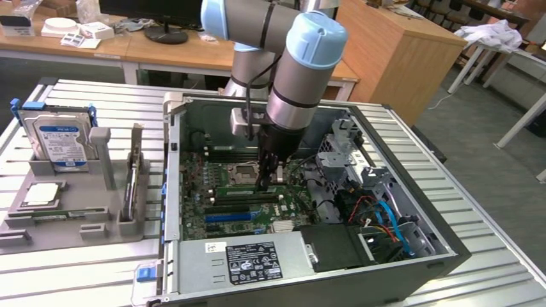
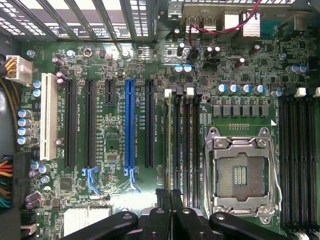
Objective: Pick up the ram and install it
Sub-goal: 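Insert the ram into the slot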
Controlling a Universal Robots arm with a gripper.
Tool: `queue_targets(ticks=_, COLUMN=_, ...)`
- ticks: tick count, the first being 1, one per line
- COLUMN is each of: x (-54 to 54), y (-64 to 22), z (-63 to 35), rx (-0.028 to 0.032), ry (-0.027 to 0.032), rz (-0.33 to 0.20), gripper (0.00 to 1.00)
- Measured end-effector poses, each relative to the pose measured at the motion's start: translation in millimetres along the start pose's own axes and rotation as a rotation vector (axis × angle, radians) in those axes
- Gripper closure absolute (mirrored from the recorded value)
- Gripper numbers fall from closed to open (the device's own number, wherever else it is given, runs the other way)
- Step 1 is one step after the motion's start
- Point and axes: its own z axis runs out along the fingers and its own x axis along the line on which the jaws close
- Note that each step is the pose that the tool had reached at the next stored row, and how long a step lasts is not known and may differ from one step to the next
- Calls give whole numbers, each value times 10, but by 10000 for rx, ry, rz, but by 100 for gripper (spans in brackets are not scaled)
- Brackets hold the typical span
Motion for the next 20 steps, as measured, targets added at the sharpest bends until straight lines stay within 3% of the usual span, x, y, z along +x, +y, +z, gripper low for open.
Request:
queue_targets(ticks=14, x=0, y=-2, z=32, rx=1, ry=-11, rz=0, gripper=88)
queue_targets(ticks=20, x=0, y=-1, z=32, rx=13, ry=-76, rz=-3, gripper=88)
